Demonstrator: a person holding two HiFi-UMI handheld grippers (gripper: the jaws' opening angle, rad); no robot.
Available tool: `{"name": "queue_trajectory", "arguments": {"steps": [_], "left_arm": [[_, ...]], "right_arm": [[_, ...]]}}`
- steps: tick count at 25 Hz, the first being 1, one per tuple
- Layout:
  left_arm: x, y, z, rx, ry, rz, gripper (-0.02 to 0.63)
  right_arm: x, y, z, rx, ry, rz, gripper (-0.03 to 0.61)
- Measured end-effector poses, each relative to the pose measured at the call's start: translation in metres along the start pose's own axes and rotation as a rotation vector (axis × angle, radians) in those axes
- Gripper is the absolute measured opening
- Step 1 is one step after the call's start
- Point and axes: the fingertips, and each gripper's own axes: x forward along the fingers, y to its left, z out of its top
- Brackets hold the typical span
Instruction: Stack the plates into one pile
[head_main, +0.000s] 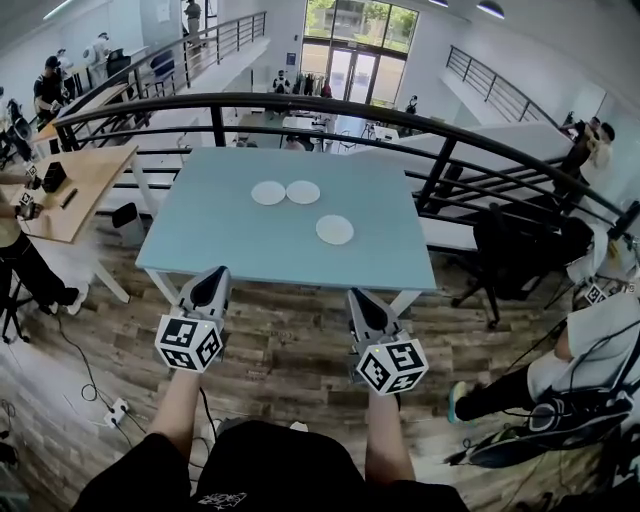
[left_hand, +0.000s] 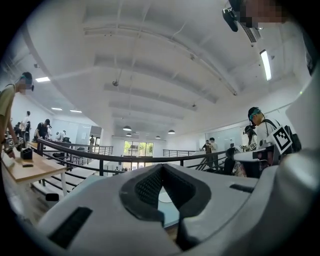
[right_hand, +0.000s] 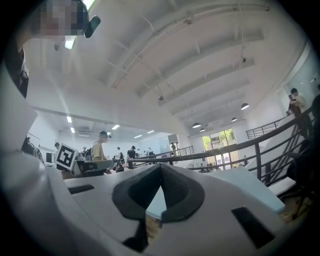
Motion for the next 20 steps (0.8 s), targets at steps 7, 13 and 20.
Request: {"name": "queue_trajectory", "arguments": {"steps": [7, 13, 20], "left_arm": [[0.014, -0.03, 0.001, 0.011, 0.012, -0.007, 0.008], [0.03, -0.04, -0.003, 0.015, 0.019, -0.02, 0.008], [0.062, -0.04, -0.009, 0.01, 0.024, -0.049, 0.008]], "right_arm": [[-0.017, -0.03, 0.0, -0.004, 0.007, -0.019, 0.008], [-0.023, -0.047, 0.001, -0.001, 0.006, -0.038, 0.008], [-0.012, -0.069, -0.003, 0.021, 0.004, -0.065, 0.008]]}}
